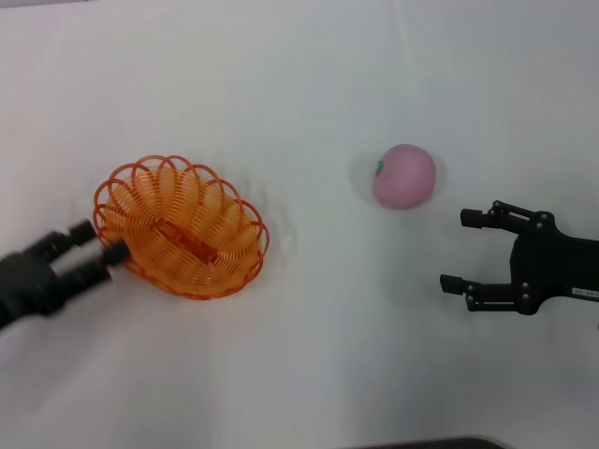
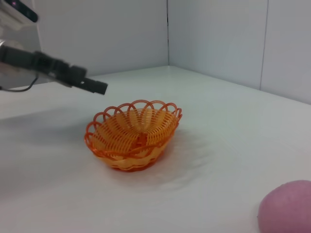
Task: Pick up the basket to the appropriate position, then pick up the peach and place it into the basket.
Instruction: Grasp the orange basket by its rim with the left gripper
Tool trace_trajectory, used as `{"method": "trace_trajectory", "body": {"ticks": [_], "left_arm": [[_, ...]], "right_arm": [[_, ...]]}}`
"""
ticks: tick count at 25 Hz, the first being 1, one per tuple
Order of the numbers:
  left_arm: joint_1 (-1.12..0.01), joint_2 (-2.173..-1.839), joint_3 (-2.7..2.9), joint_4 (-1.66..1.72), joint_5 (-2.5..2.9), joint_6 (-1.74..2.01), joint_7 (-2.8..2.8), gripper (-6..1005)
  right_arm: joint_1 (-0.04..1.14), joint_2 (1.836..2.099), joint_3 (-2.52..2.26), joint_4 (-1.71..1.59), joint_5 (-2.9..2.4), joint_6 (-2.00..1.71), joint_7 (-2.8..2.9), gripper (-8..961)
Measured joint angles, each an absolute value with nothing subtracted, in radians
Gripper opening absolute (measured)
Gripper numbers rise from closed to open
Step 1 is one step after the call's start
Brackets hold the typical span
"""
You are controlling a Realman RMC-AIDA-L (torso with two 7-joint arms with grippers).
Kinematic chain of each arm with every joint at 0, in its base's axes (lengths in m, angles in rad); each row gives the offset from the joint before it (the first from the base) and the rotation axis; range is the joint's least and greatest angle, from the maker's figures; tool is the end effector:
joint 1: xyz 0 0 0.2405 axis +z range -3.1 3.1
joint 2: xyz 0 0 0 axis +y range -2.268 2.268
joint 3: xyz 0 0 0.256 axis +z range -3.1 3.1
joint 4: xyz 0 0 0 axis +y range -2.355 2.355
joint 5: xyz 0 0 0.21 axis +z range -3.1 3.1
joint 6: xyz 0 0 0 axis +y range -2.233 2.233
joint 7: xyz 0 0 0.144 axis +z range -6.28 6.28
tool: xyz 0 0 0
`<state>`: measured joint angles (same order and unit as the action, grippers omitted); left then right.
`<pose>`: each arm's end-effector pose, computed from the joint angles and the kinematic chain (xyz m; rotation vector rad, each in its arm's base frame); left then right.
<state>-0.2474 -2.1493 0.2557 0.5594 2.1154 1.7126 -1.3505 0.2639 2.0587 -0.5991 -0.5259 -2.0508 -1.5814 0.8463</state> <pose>-0.3420 0.2180 -0.0038 -2.2987 -1.1413 -0.9893 0.3511 0.2317 -0.0089 -2.6521 0.4056 0.5559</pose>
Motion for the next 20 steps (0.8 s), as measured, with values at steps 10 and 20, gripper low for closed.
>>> {"method": "trace_trajectory", "body": {"ticks": [10, 20], "left_arm": [[-0.358, -2.128, 0.137, 0.620, 2.115, 1.642, -1.754, 835], [-0.395, -2.130, 0.495, 0.855, 2.153, 1.457, -1.972, 833]], "right_arm": [[0.275, 2.058, -0.607, -0.526, -2.054, -1.578, 0.864, 942], [0.278, 2.057, -0.608, -0.526, -2.062, -1.577, 0.868, 942]]}}
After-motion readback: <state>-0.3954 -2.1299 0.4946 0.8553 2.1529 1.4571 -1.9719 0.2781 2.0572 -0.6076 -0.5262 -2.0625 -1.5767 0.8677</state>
